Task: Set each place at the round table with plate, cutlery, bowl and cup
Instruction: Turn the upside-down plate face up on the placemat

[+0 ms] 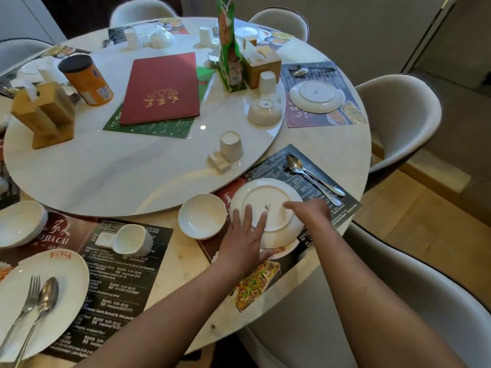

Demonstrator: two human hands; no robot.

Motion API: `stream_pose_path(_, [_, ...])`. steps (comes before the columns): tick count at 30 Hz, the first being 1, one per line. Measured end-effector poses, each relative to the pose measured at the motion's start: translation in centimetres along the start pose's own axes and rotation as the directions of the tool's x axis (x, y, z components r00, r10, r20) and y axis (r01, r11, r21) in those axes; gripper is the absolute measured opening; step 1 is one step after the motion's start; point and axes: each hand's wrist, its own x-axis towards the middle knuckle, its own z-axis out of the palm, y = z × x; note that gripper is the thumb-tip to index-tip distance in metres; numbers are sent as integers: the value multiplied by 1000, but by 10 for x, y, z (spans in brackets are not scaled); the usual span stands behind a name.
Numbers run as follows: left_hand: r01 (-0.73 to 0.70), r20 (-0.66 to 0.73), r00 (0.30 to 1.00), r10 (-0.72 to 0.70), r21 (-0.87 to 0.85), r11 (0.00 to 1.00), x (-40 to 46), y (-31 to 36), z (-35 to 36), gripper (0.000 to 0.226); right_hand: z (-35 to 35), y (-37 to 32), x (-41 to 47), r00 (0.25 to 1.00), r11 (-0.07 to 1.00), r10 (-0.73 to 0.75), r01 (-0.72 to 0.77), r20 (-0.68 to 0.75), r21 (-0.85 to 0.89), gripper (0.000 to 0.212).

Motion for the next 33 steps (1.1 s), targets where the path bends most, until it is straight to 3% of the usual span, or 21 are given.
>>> stream_pose_path(5, [-13,-14,1000,13,-14,1000,-3,2,-2,95,-7,-2,12,994,997,49,-54,99,51,107])
stream_pose_path(13, [-51,-43,998,49,-36,998,-16,2,-10,91,-21,4,0,954,951,72,-153,292,268,87])
stream_pose_path(17, [-88,-111,991,81,-61,994,-29,11,-21,80,-28,13,-22,977,925,29,-105,210,365,85])
stream_pose_path(21, [-100,-202,977,75,-114,988,-46,15,-37,74,-45,15,-58,986,898,-57,-17,155,440,63])
stream_pose_path(25, [-132,-396,918,19,-260,957,-62,15,-60,56,-56,29,-93,979,830,-152,51,137,556,50])
stream_pose_path(27, [-105,-446,889,-100,-413,904,-68,16,-73,40,-56,42,-103,980,796,-170,76,101,600,58])
stream_pose_path(30, [-8,-325,914,-242,-611,792,-68,17,-78,32,-52,65,-110,992,798,-95,24,86,602,64])
stream_pose_path(33, [106,-62,926,-372,-904,414,-68,15,-74,32,-45,83,-109,988,864,-2,-76,156,498,61])
